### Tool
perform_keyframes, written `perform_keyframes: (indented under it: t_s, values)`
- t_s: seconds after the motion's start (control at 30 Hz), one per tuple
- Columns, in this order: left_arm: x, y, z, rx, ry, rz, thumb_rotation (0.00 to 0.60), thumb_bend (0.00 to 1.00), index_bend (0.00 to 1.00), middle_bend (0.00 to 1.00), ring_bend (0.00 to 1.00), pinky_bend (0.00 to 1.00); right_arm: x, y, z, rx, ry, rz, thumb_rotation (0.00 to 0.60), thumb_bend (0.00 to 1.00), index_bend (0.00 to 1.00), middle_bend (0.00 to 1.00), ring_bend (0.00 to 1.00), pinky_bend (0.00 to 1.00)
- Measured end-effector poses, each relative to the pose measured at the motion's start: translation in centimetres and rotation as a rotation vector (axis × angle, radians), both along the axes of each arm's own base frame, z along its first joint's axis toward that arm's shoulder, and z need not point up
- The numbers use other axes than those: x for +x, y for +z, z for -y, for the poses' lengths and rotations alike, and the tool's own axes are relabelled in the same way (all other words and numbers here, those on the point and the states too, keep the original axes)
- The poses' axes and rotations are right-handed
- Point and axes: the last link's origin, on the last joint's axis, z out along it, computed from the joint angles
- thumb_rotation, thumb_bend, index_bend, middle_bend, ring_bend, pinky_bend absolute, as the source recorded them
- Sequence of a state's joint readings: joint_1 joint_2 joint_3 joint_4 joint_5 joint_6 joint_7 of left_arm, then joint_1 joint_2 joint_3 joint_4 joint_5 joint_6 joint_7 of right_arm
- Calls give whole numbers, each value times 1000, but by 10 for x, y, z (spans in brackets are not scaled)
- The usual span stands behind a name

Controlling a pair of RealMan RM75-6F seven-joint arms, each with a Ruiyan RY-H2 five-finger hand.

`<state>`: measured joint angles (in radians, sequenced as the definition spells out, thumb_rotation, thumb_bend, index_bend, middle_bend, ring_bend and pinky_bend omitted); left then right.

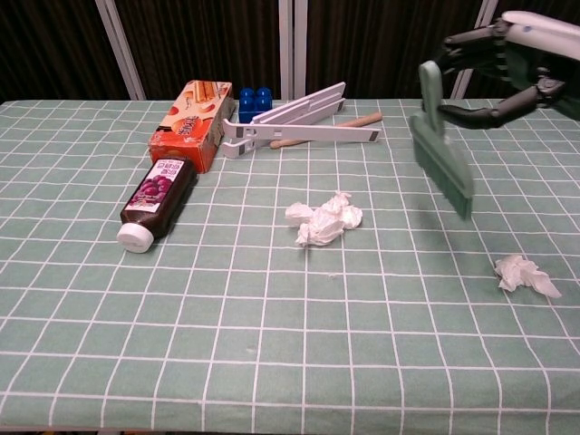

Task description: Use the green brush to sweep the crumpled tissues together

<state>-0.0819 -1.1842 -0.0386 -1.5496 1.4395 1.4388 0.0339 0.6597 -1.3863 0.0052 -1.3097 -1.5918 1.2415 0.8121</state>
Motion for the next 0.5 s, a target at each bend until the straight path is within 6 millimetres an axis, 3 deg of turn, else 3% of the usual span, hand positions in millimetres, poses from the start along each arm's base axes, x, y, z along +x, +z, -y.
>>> perform_keyframes:
  t_s: [0.17,0.3,0.5]
  values:
    - [0,-1,-2,-7,-7,0,600,79,168,88,29,15,-42,25,-49,-48,-185,-14,600,416,641,539,195,42]
    - [2,-2,-5,-11,-19,-1,600,79,167,88,29,15,-68,29,-82,-59,-338,-8,600,424,641,532,195,43]
    - [3,0,-5,-8,-26,1,600,79,168,88,29,15,-69,12,-91,-46,-383,14,600,429,641,526,194,42]
